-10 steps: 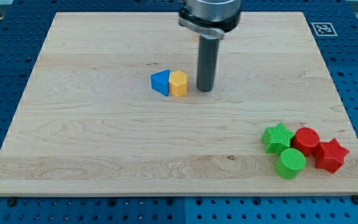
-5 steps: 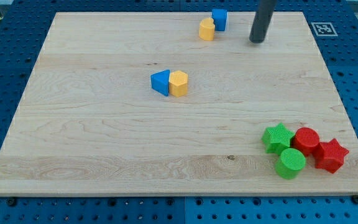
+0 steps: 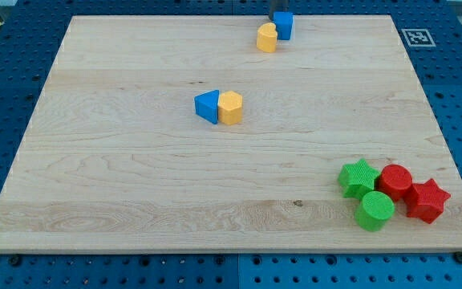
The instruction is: Move the yellow heart above the blue triangle
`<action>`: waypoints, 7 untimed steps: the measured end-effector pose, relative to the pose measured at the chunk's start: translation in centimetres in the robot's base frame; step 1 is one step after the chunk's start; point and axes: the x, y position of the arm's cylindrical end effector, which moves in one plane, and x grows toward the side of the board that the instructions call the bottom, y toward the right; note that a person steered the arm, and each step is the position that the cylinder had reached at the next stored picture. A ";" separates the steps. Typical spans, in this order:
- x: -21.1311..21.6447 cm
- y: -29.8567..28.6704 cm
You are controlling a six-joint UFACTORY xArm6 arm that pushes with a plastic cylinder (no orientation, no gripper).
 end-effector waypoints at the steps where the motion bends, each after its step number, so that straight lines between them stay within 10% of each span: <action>1: 0.0 0.0; 7: 1.2 0.3</action>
